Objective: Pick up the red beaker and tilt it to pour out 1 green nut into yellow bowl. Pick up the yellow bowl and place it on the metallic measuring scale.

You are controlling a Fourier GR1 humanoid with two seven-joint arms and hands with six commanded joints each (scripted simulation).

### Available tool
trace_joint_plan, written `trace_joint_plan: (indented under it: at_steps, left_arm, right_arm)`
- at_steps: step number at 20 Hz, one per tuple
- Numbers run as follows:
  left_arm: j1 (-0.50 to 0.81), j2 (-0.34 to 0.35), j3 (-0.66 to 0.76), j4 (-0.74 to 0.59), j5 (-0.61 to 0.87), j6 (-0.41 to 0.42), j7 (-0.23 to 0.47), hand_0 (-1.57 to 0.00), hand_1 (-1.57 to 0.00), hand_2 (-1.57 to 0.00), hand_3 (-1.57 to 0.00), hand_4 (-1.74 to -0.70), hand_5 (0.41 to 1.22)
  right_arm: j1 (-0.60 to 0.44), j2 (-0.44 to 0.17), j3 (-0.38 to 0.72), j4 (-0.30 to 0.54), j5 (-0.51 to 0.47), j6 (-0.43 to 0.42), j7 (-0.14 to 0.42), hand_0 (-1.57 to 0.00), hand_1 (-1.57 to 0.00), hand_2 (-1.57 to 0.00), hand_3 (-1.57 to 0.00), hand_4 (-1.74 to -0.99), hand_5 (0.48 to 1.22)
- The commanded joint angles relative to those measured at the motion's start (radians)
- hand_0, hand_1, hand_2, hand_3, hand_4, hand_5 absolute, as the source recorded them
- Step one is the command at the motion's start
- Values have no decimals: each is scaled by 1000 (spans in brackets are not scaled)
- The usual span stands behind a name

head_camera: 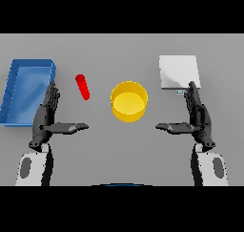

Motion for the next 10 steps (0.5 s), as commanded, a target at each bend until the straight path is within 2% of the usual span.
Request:
trace_joint_plan:
  at_steps: [1,6,7,8,9,10]
  left_arm:
    - [0,0,0,0,1,1,0,1,1,1,1,-1151,599]
    - [-4,3,5,1,2,3,-2,1,1,1,1,-1151,599]
    - [39,30,-26,-34,-36,-13,-24,1,1,1,1,-1151,599]
    - [62,48,-45,-67,-56,-22,-19,1,1,1,1,-1156,599]
    - [83,52,-63,-98,-75,-21,-12,1,1,1,1,-1158,599]
    - [92,60,-72,-122,-78,-28,6,1,1,1,1,-1161,599]
  right_arm:
    - [2,2,2,-1,1,-1,-1,1,1,1,1,-1167,599]
    - [17,16,21,-15,16,-7,-6,1,1,1,1,-1167,599]
    - [51,-23,66,-51,138,-45,-82,1,1,1,1,-1167,599]
    - [86,-33,107,-85,222,-72,-110,1,1,1,1,-1163,595]
    - [112,-42,126,-104,267,-85,-111,1,1,1,1,-1162,594]
    - [112,-49,129,-108,295,-98,-81,1,1,1,1,-1160,591]
